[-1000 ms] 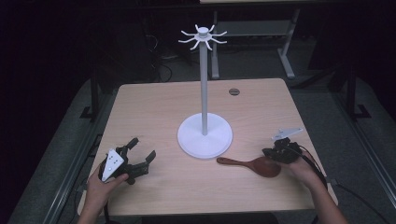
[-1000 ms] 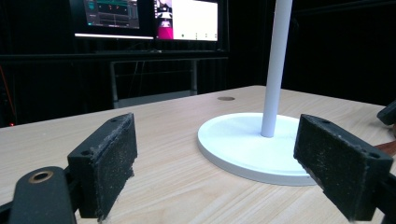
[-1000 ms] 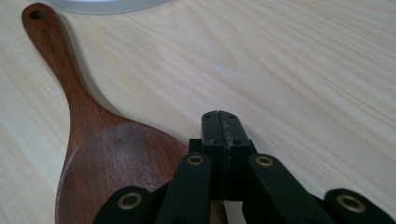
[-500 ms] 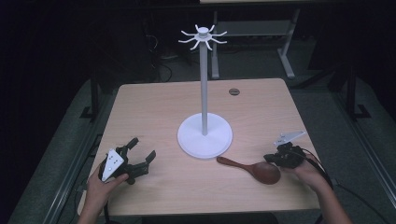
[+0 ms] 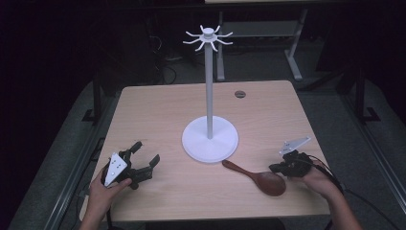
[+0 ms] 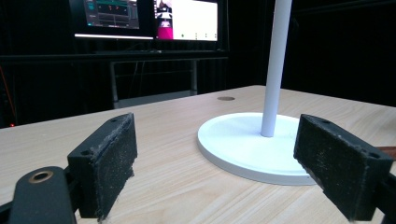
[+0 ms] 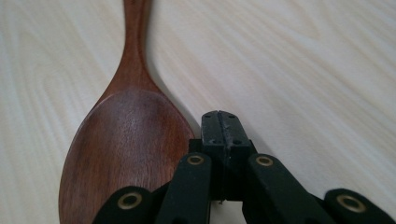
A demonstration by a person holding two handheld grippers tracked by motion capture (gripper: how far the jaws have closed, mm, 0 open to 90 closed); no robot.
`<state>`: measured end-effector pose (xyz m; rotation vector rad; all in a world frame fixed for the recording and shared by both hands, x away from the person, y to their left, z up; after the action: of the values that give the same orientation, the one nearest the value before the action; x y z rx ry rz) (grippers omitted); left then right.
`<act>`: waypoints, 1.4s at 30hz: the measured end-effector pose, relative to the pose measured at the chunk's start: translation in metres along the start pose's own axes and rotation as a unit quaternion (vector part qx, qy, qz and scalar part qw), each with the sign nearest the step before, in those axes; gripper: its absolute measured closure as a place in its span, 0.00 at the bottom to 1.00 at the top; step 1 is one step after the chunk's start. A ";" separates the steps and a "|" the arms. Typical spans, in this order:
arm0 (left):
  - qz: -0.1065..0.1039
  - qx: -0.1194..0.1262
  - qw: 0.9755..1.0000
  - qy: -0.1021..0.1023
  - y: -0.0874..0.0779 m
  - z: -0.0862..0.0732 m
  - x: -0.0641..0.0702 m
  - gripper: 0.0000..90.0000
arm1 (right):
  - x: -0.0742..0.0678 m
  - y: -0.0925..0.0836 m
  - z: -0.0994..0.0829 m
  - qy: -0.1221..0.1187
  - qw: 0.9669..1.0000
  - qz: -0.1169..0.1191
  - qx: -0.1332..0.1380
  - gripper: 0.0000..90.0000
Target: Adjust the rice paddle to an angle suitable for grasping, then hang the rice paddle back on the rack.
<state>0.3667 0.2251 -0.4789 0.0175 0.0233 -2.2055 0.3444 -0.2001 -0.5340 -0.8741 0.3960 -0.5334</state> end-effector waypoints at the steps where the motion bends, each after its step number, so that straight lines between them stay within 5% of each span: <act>1: 0.000 0.000 1.000 0.000 0.000 0.000 0.000 0.14 | -0.002 0.000 0.000 -0.001 1.000 0.002 -0.003 1.00; 12: 0.000 0.000 1.000 0.003 0.000 0.000 0.000 0.14 | -0.003 -0.006 0.005 0.017 1.000 0.001 0.011 0.99; 16: 0.000 0.001 1.000 0.003 0.000 0.000 0.000 0.14 | -0.005 -0.017 0.013 0.038 0.999 -0.005 0.022 0.81; 24: 0.000 0.001 1.000 0.000 0.000 0.000 0.000 0.14 | -0.022 -0.023 0.022 0.059 0.998 0.013 0.002 0.68; 36: 0.000 0.000 1.000 0.002 0.000 0.000 0.000 0.14 | -0.053 -0.017 0.041 0.025 0.997 0.022 -0.066 0.62; 42: 0.000 -0.001 1.000 0.002 0.000 0.000 0.000 0.14 | -0.060 -0.008 0.046 0.002 0.996 0.005 -0.092 0.64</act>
<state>0.3666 0.2251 -0.4789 0.0219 0.0269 -2.2050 0.3186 -0.1405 -0.4942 -1.0478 0.4577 -0.4944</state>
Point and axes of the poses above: each handheld gripper's, and its own axes: y roughly forward along the jaws, z roughly out of its top, x roughly to its right, the point moved 10 cm from there along y, roughly forward along the jaws
